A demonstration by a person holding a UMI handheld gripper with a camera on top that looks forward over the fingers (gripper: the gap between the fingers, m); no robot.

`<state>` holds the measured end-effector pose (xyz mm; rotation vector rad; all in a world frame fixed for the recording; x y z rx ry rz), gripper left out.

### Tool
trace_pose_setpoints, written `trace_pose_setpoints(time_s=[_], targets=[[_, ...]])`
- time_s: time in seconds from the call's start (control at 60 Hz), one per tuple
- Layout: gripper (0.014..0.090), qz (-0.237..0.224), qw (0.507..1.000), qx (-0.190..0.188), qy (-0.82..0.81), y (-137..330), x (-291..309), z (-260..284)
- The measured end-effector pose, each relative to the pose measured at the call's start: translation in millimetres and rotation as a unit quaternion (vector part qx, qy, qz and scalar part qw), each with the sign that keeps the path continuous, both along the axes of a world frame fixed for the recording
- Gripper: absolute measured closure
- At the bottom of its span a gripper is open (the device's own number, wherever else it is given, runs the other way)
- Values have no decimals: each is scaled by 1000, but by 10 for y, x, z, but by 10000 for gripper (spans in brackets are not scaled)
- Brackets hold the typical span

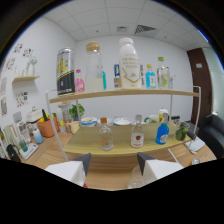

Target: Make me a cup of Vodka Sunrise.

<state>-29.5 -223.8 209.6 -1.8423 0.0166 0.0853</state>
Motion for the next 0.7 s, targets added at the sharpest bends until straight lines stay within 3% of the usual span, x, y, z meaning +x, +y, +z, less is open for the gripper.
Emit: trace_pose_setpoints(time_s=[0.233,0.433,0.583,0.7], targets=[[243,10,1000,1,-16,743,-335,39],[450,-17,999,-32,-30,1122,-304,-157],[664,-34,998,-49,-32,1201,-231,-242],[683,-42,997,-48,-34,1199,-215,-236]])
